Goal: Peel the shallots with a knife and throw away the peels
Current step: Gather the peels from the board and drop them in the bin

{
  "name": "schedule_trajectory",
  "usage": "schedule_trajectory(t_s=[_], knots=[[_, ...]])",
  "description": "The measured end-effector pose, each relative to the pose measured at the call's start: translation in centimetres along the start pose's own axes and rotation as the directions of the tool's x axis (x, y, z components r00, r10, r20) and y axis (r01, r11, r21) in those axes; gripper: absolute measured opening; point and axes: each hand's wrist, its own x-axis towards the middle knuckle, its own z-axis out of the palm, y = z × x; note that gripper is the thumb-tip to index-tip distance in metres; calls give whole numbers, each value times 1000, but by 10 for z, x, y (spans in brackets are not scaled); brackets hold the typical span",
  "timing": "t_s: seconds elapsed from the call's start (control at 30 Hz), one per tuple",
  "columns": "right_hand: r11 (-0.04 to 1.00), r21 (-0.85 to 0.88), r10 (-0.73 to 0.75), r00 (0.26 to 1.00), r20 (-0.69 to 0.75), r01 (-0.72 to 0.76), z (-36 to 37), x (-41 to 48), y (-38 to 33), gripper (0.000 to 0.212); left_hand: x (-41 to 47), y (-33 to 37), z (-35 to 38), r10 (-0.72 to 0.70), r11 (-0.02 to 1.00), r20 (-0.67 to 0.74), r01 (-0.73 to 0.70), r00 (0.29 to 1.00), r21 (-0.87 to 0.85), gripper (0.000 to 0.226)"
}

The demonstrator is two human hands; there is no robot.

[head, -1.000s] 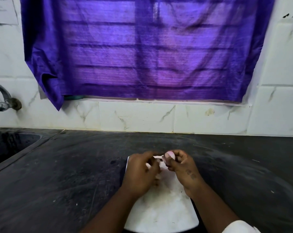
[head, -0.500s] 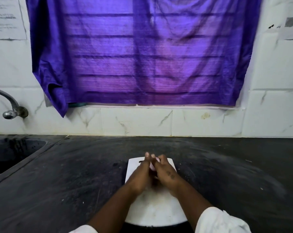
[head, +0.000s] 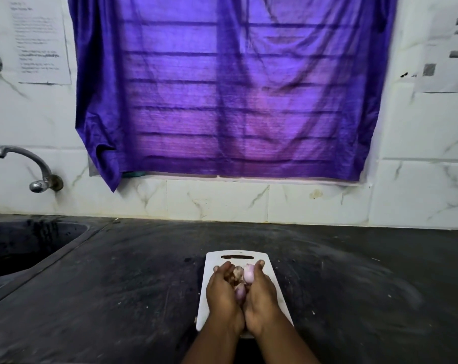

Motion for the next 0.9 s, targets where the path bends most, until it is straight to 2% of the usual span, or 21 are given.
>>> schedule_trajectory(t_s=[0.07, 0.17, 0.2, 0.27, 0.37, 0.5, 0.6, 0.7, 0.8, 0.9], knots=[[1000, 29, -9, 1000, -16, 10, 0, -3, 7, 72, -10, 2, -5, -20, 999, 1, 20, 1000, -47, 15], [994, 92, -57, 998, 1, 57, 10, -18, 16, 71, -24, 13, -14, 3, 991, 30, 1, 1000, -136, 33], [990, 128, -58, 998, 10, 56, 16, -24, 19, 76, -32, 19, -17, 31, 987, 25, -27, 999, -158, 32], [978, 208, -24, 995, 101, 3, 32, -39, 27, 92, -48, 34, -28, 103, 975, 1, -100, 995, -198, 21], [963, 250, 33, 963, 268, -103, 62, -63, 53, 101, -66, 59, -60, 209, 938, -40, -212, 977, -275, 30], [912, 269, 186, 895, 405, -311, 109, -99, 120, 111, -98, 95, -130, 287, 877, -112, -308, 951, -369, 37], [877, 175, 334, 831, 445, -447, 132, -120, 181, 118, -122, 114, -191, 316, 815, -221, -383, 923, -434, 43], [830, 40, 479, 748, 458, -556, 141, -132, 251, 105, -145, 124, -250, 322, 766, -365, -467, 873, -442, 41], [801, -97, 579, 722, 379, -591, 141, -145, 322, 106, -158, 121, -312, 260, 723, -538, -531, 802, -442, 33], [757, -204, 653, 717, 242, -621, 134, -151, 387, 112, -153, 108, -376, 133, 676, -657, -552, 742, -488, 46]])
